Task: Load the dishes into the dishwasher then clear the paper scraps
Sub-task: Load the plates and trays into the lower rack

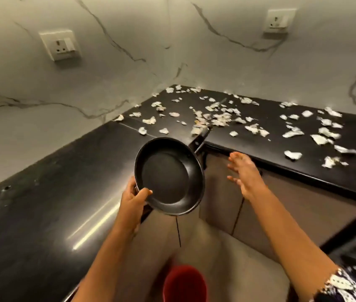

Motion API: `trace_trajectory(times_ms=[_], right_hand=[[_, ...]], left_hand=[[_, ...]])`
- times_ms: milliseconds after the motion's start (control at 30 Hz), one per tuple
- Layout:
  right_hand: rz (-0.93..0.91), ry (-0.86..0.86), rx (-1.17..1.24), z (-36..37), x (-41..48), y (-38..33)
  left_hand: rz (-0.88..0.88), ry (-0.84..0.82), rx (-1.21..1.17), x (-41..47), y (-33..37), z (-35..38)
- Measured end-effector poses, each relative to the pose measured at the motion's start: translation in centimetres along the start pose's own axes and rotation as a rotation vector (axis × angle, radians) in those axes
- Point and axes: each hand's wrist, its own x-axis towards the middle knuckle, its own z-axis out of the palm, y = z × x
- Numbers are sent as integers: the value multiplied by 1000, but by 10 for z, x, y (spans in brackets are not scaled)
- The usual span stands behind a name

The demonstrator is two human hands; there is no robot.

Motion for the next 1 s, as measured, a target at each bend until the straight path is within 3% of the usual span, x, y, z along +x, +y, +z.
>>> trace_trajectory(times_ms=[67,133,233,367,500,633,733,800,833,1000], right_hand=[[278,1,169,-45,-8,9],[386,10,198,-83,-24,20],[456,122,309,-134,-49,37],[476,419,520,-225,-89,58],[437,585,684,-320,-132,82],[314,651,810,-417,-173,104],[217,733,872,-484,-197,124],[196,768,803,-527,-212,138],[200,786,779,-543,-218,145],[230,923,680,-616,-239,178]], left_hand=[[-7,-131,59,-21,-17,8],[3,-270,119,-39,-39,22],[43,-510,196,-67,-71,55],[65,-788,309,-105,-110,109],[131,-926,428,-144,-153,170],[32,-833,450,-188,-230,232],[-400,-602,219,-229,-283,277],[-740,-454,60,-265,-303,320],[-829,-422,18,-280,-311,338],[-811,-429,154,-334,-339,416]])
